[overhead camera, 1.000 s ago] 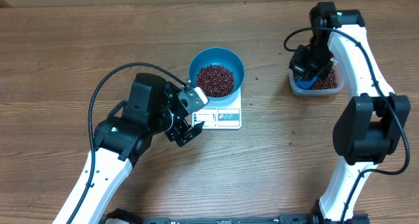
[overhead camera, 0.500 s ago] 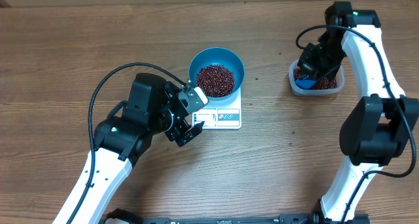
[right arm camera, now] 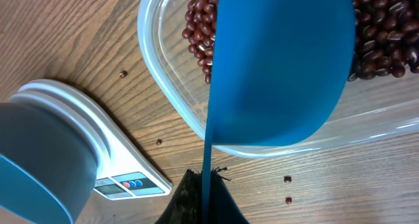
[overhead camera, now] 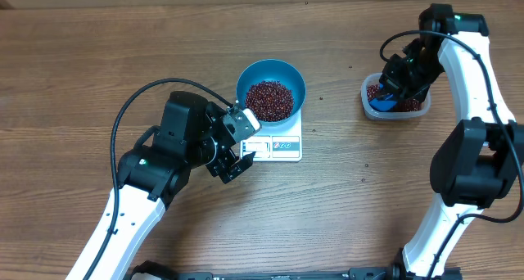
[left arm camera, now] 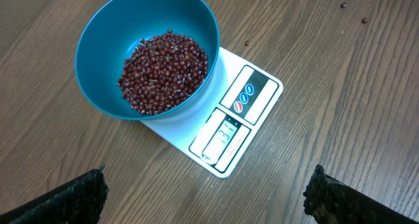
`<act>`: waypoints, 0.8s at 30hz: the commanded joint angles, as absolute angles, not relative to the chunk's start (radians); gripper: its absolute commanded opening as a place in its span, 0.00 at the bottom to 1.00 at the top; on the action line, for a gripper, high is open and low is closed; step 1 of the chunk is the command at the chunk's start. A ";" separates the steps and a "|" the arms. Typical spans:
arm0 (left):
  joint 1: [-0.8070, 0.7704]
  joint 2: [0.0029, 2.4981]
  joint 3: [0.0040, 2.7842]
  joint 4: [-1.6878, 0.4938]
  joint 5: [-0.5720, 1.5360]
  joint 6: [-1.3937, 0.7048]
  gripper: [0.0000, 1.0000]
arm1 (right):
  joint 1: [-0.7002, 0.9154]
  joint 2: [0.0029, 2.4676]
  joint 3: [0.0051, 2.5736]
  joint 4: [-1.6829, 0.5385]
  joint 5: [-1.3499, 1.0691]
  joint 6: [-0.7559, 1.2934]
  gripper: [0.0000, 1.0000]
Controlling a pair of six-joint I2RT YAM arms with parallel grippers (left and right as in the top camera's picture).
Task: Scoop item into bowl and weigh 150g on scale
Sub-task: 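Push the blue scoop into the beans with the right gripper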
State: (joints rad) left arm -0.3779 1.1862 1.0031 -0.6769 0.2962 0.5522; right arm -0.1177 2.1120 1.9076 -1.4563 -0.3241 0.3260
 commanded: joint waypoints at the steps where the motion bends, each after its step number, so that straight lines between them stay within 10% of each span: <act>1: -0.373 1.190 1.030 -0.677 0.305 0.535 1.00 | -0.143 2.056 1.938 -1.454 -0.382 0.278 0.04; 24: -0.373 1.190 1.030 -0.677 0.304 0.535 1.00 | -0.265 2.056 1.938 -1.514 -0.521 0.031 0.04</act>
State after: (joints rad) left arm -0.3779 1.1862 1.0031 -0.6769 0.2962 0.5522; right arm -0.2478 2.1120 1.9076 -1.5112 -0.4850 0.0837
